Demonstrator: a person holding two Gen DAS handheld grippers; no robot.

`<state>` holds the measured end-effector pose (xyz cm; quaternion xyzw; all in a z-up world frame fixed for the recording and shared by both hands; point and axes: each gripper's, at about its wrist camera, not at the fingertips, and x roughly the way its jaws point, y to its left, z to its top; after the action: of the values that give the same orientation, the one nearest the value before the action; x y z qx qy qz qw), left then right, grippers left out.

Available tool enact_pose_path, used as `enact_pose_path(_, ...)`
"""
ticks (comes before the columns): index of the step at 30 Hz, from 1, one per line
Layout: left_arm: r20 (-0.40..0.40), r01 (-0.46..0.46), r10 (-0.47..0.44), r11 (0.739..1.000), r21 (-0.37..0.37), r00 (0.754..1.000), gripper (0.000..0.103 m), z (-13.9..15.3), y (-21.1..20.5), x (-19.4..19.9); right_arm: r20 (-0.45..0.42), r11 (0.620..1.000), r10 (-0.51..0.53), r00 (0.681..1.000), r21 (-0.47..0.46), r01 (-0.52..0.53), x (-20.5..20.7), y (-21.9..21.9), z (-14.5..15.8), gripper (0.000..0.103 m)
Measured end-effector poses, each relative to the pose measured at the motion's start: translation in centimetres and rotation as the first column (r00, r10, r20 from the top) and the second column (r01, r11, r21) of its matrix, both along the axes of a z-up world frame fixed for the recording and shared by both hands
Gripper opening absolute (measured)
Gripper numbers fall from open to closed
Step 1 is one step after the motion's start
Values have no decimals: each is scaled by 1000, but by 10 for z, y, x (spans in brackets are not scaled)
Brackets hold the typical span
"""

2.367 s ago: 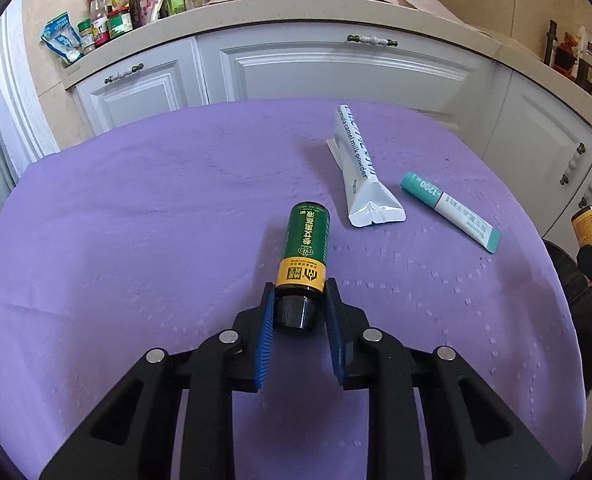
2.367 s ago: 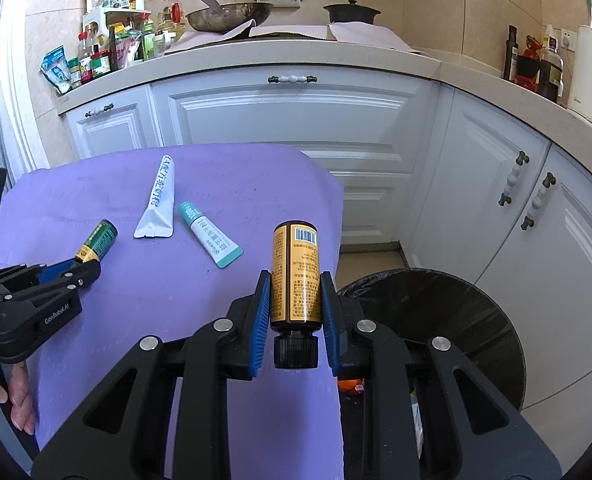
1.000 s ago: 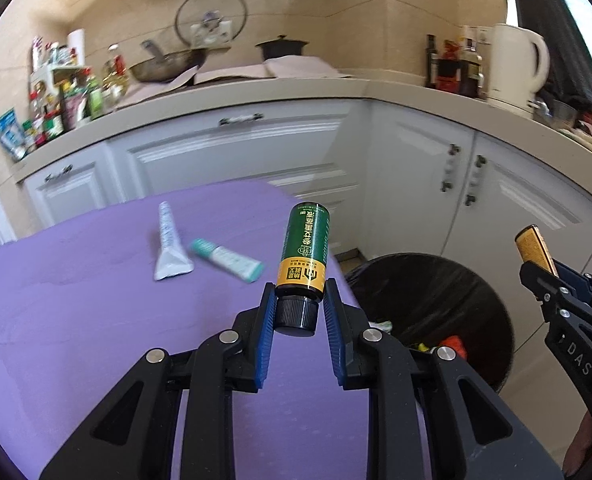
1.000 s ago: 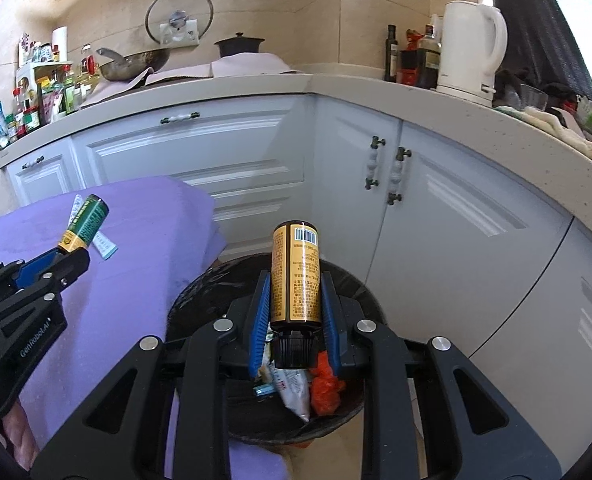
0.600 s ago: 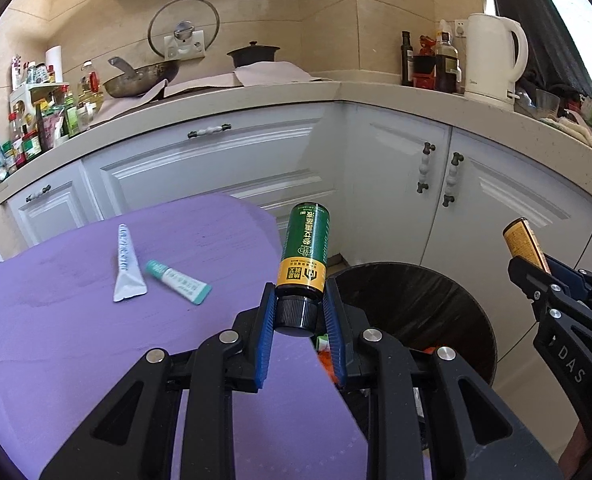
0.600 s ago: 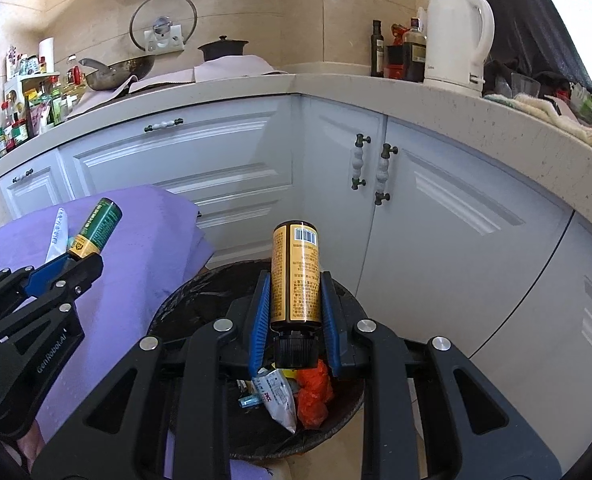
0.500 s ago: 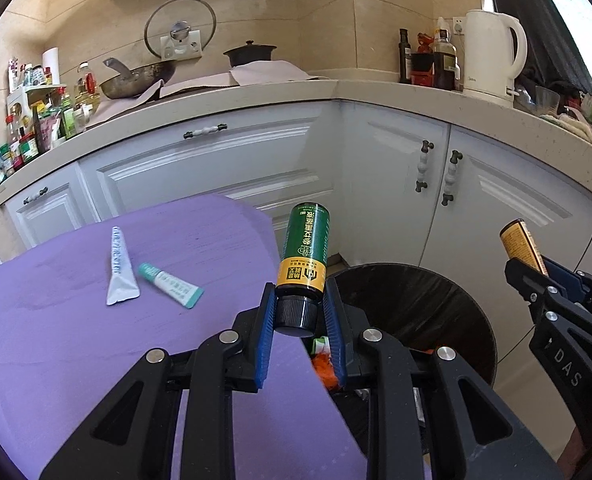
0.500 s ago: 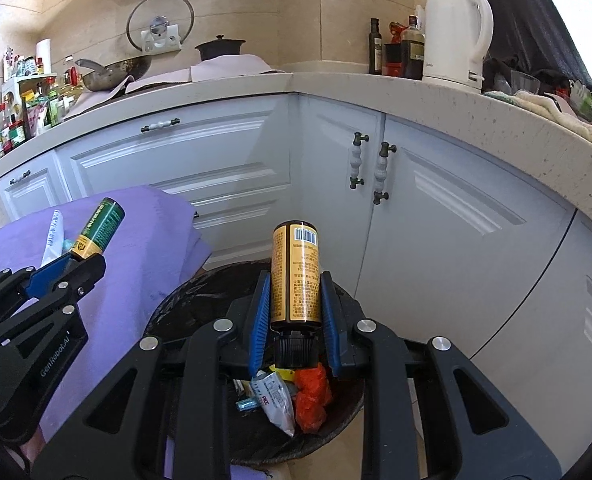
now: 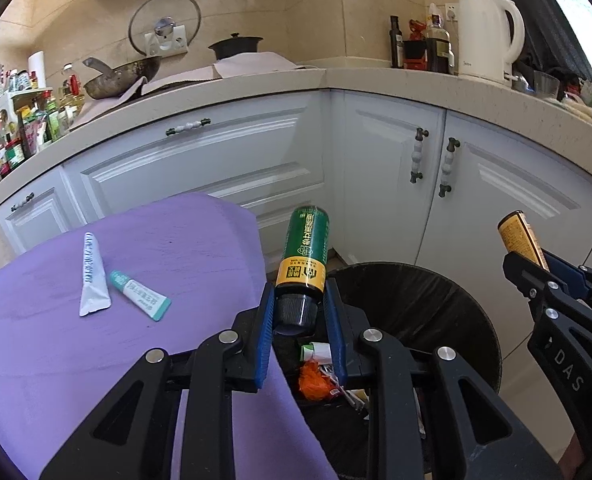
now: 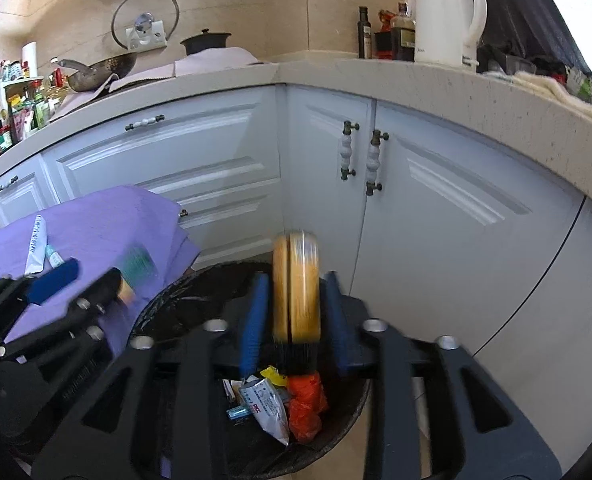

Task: Collect trash
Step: 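Carry the amber and green bottles over the bin, then open both grippers to drop the bottles into the black bin, then move both grippers back over the table toward the two tubes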

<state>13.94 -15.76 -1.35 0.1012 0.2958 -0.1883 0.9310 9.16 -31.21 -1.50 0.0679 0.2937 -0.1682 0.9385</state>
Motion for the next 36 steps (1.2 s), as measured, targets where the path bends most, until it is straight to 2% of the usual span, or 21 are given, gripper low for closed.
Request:
enact_pose_path(1,1,5,-5,1000,21,1000,45,-3,-3,1,-4,1000,-7,1000,-2,7,0,0,-1,38)
enact_pose_path(3,6,11,-11,999,37,1000,57,-4,-2,1,-10,1000,-9,1000,-5,9,1,0,-3,38)
enact_pose_path(10,-5,0,0,1000,19,1000,62,-4,5,3,-10,1000,7,1000,-12,-7,3,5,0,39)
enact_pose_path(13,4,-24,24,999,34,1000,67,-3,12,4,-9,999,31,999,-10,-31,6,13,2,40)
enact_pose_path(22,-12,-128,129,991,40,992,71,2,67,11,-13,988,154,988,-4,-154,30,57,7,41)
enact_pose_path(30,-28,-262,264,963,66,964,72,-3,142,17,-32,958,286,958,-4,-286,61,114,8,41)
enact_pose_path(36,-64,-398,402,914,76,913,72,-8,209,26,-55,926,377,925,19,-376,87,157,4,41)
